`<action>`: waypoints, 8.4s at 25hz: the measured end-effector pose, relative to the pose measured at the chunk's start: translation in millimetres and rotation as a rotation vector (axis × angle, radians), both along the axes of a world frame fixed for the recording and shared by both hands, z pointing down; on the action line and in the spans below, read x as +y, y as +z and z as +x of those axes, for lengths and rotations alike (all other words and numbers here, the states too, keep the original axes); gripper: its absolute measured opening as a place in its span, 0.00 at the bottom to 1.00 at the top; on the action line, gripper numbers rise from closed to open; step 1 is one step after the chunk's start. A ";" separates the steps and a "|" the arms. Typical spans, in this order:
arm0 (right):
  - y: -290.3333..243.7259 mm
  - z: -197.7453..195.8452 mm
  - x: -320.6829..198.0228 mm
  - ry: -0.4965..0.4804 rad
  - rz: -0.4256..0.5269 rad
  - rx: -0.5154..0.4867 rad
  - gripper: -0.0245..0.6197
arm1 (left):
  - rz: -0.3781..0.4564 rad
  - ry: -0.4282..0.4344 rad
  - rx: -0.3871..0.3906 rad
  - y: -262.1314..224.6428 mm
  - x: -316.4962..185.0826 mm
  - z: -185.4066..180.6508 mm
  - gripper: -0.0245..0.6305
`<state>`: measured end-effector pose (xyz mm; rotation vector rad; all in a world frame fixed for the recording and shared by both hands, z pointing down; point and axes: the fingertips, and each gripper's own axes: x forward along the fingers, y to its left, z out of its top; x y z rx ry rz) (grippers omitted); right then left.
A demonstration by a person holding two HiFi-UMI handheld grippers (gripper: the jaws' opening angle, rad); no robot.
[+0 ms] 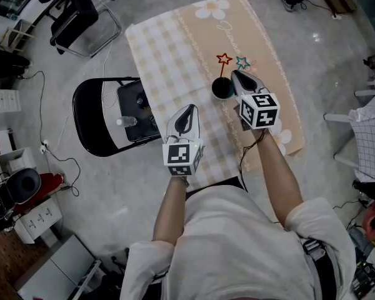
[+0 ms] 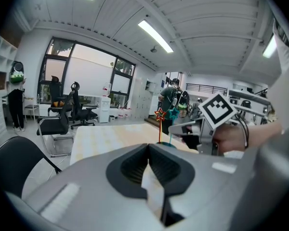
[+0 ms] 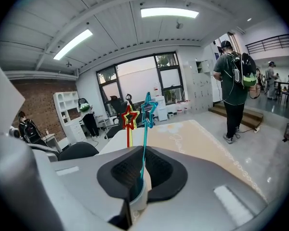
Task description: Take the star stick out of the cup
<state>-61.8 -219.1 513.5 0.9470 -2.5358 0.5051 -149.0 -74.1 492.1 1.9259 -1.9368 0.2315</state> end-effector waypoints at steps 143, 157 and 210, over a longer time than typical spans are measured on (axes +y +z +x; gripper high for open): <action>-3.4 89.1 73.2 0.183 -0.070 -0.011 0.04 | -0.240 0.431 -0.097 30.4 -128.4 49.1 0.16; 1.2 100.8 80.1 0.215 -0.088 0.010 0.04 | -0.293 0.543 -0.041 43.9 -139.3 62.2 0.16; -22.6 31.7 128.4 -0.045 -0.031 -0.033 0.04 | 0.002 0.259 0.105 -107.1 -36.6 -3.3 0.06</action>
